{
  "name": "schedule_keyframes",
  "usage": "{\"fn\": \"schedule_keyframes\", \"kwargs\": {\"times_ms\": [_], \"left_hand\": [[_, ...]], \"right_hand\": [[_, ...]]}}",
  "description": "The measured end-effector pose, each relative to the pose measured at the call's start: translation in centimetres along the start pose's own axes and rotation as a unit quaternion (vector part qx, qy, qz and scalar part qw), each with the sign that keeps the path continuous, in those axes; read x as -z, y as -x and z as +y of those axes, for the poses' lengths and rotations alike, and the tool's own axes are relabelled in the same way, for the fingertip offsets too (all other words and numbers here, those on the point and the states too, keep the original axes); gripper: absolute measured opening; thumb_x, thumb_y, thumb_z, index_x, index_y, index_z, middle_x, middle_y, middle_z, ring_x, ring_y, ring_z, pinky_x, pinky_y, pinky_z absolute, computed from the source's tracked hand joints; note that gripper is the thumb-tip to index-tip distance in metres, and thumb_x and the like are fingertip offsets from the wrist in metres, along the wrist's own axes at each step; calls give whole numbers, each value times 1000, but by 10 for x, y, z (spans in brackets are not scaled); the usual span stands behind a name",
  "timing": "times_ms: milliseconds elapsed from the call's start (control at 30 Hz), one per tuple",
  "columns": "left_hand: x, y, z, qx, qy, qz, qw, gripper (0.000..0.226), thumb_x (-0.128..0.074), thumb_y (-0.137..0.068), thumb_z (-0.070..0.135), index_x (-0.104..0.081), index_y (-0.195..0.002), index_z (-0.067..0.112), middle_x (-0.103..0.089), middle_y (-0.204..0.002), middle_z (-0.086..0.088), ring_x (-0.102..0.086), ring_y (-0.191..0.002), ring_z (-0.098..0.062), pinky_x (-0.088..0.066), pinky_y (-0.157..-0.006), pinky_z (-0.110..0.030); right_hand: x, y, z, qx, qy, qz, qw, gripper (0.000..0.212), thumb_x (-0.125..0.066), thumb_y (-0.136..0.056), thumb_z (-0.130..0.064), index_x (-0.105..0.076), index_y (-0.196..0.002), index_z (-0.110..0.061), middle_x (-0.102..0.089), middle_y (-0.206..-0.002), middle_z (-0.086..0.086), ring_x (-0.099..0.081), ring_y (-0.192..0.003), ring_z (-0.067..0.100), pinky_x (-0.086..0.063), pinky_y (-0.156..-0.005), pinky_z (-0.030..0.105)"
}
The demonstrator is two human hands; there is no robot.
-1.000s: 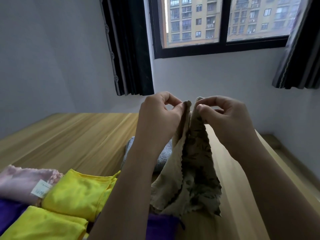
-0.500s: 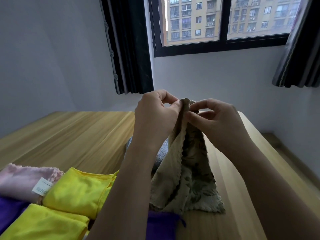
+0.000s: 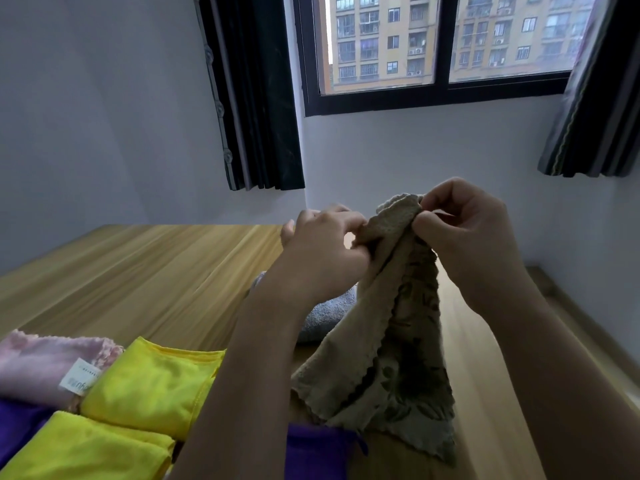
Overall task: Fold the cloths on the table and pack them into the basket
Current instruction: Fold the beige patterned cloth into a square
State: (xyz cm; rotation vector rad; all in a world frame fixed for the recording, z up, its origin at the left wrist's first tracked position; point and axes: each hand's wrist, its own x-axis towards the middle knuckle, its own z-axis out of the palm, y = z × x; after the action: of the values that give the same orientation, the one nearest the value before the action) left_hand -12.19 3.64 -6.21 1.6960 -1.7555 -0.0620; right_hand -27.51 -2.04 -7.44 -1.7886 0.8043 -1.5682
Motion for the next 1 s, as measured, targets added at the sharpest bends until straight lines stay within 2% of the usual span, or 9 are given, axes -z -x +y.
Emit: {"fn": "schedule_keyframes", "kwargs": {"times_ms": [133,200,267,367,433,567,667,867,1000], "left_hand": [[9,0,4,-43,154,46,986,14,-50,-73,22,-57,-66,13,-64,-85,9,-60,-86,-16,-50,-85,-39],[14,3,7,-49,213,34,975,15,-49,-75,19,-55,-67,8,-56,-68,-1,-50,-60,-16,-46,-62,-34],[19,5,10,-42,204,20,978,14,-50,-79,18,-55,-68,10,-46,-60,-9,-42,-54,-15,-39,-55,-32],[23,6,9,-8,56,-6,998,16,-53,-89,24,-59,-74,19,-54,-57,6,-50,-54,-13,-45,-64,-33],[25,8,11,10,-71,12,997,18,-51,-93,30,-61,-79,24,-61,-66,6,-58,-68,-13,-44,-87,-41],[25,10,14,45,-197,53,978,20,-45,-97,31,-62,-86,26,-60,-66,7,-55,-80,-12,-15,-116,-45],[21,7,13,93,-211,77,970,22,-43,-97,30,-60,-85,25,-60,-64,6,-59,-81,-15,-7,-117,-50],[13,7,14,118,-221,128,960,22,-43,-95,28,-63,-86,27,-58,-68,10,-58,-100,-19,5,-114,-62],[12,5,9,123,-264,171,941,19,-50,-91,38,-67,-89,29,-50,-108,5,-39,-118,-24,-11,-112,-57]], "right_hand": [[5,-2,3,18,68,49,996,12,-65,-78,-13,-54,-71,-14,-53,-62,-4,-50,-51,-1,-40,-48,10],[7,-3,3,28,106,73,991,12,-64,-79,-13,-54,-72,-13,-53,-60,-4,-49,-50,-1,-38,-46,7],[7,-3,4,26,113,89,989,11,-64,-78,-13,-55,-72,-10,-53,-60,-3,-48,-51,2,-40,-48,11],[8,-4,5,14,100,112,989,11,-64,-77,-14,-56,-74,-7,-54,-62,2,-48,-56,11,-42,-52,24],[7,-4,6,11,97,117,988,10,-64,-77,-16,-57,-73,-9,-54,-63,1,-47,-56,10,-41,-52,24],[-1,-2,6,18,69,94,993,8,-63,-82,-12,-56,-83,-16,-58,-69,-2,-51,-58,7,-38,-53,16],[-4,0,4,31,43,64,997,17,-58,-88,-6,-58,-94,-21,-63,-73,-6,-53,-56,1,-39,-51,9],[-11,0,5,0,10,43,999,33,-51,-89,1,-61,-73,-27,-57,-65,-8,-48,-55,2,-37,-48,7],[-6,-2,3,-40,-55,42,997,31,-55,-88,-1,-61,-69,-25,-56,-62,-10,-48,-56,2,-38,-49,11]]}}
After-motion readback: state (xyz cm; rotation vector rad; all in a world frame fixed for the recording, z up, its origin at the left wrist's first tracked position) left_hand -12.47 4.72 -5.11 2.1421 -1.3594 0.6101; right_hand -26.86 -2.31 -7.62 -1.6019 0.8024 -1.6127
